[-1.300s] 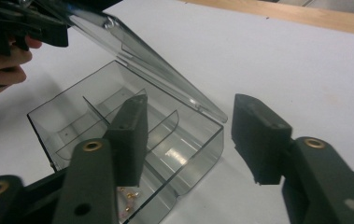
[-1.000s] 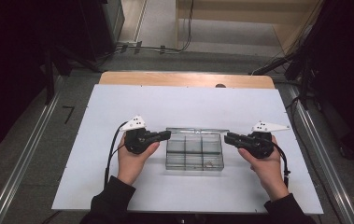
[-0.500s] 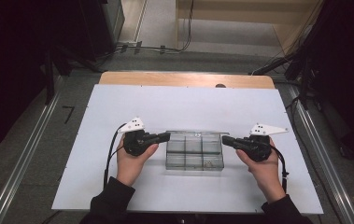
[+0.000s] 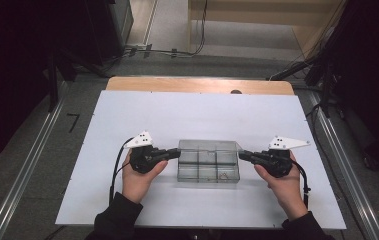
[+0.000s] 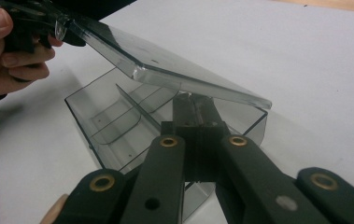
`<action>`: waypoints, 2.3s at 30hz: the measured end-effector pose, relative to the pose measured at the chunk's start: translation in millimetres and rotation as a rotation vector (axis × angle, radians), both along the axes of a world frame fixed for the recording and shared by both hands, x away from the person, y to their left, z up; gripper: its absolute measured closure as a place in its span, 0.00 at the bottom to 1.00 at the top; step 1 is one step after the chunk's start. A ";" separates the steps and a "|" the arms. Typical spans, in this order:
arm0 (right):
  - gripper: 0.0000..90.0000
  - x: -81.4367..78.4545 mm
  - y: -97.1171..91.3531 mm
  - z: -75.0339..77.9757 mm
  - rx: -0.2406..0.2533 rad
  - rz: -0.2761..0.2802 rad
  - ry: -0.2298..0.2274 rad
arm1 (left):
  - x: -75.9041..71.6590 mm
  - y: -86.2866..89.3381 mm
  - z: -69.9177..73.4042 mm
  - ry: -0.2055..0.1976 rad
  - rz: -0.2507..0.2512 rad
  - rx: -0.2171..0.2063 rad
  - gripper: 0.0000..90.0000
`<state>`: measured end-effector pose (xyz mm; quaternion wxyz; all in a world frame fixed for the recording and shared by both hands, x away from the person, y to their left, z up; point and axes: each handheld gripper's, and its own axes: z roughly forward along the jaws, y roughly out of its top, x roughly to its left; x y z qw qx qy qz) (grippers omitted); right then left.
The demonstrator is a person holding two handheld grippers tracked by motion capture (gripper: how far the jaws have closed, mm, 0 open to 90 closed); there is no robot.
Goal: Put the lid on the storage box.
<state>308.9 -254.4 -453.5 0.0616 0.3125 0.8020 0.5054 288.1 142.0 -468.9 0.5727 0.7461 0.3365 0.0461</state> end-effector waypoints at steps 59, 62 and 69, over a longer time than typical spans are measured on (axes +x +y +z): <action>0.98 -7.5 -4.0 -32.1 -0.193 0.078 0.037 | 1.0 3.9 -29.0 0.138 -0.067 0.176 1.00; 0.97 -7.8 -5.7 -31.7 -0.180 0.075 0.041 | 0.5 6.2 -27.7 0.133 -0.053 0.163 1.00; 0.84 -10.4 -10.3 -26.5 -0.142 0.054 0.023 | -6.2 12.8 -25.1 0.077 -0.040 0.127 0.99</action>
